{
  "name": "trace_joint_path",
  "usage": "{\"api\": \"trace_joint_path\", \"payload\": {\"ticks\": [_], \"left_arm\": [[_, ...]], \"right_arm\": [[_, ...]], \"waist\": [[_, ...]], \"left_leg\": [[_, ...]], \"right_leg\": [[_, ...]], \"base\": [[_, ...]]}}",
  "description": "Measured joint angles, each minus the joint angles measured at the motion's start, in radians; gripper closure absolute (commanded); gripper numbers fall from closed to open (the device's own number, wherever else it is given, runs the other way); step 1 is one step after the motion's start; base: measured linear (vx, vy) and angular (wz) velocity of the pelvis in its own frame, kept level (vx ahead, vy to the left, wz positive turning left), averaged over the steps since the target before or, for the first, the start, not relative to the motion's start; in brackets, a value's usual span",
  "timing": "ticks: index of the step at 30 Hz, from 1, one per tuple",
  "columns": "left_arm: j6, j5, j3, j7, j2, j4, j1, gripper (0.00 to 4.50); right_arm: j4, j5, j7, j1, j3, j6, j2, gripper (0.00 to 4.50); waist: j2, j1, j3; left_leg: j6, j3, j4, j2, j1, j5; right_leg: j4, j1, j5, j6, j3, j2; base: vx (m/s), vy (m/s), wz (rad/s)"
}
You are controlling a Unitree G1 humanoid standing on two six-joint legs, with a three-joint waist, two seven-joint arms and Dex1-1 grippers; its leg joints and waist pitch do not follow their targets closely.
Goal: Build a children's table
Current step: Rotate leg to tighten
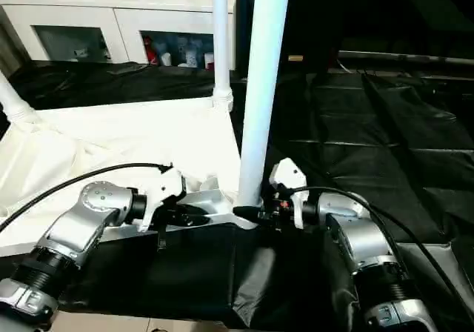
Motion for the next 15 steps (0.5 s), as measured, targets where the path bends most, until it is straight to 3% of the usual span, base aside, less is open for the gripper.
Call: {"api": "trace_joint_path", "payload": {"ticks": [7,15], "left_arm": [[-0.005,0.047,0.009,0.144,-0.077,0.092,-0.058,4.5],[0.058,0.103,0.012,0.445,-0.282,0.279,-0.187,4.5]], "right_arm": [[0.038,-0.025,-0.245,0.007,-0.066,0.006,0.105,1.95],[0.062,-0.08,-0.745,-0.017,-0.182,0.063,0.277,1.96]], "waist": [[-0.002,-0.007,0.0],[0.0,-0.01,-0.002]], "left_leg": [[-0.001,0.0,0.003,-0.001,0.002,0.0],[0.0,0.0,0.003,-0.003,0.004,0.0]], "right_leg": [[-0.001,0.002,-0.001,0.002,0.002,0.0],[-0.007,0.007,-0.001,0.003,0.003,-0.002]], "base": [[0.0,0.0,0.0],[0.0,0.0,0.0]]}}
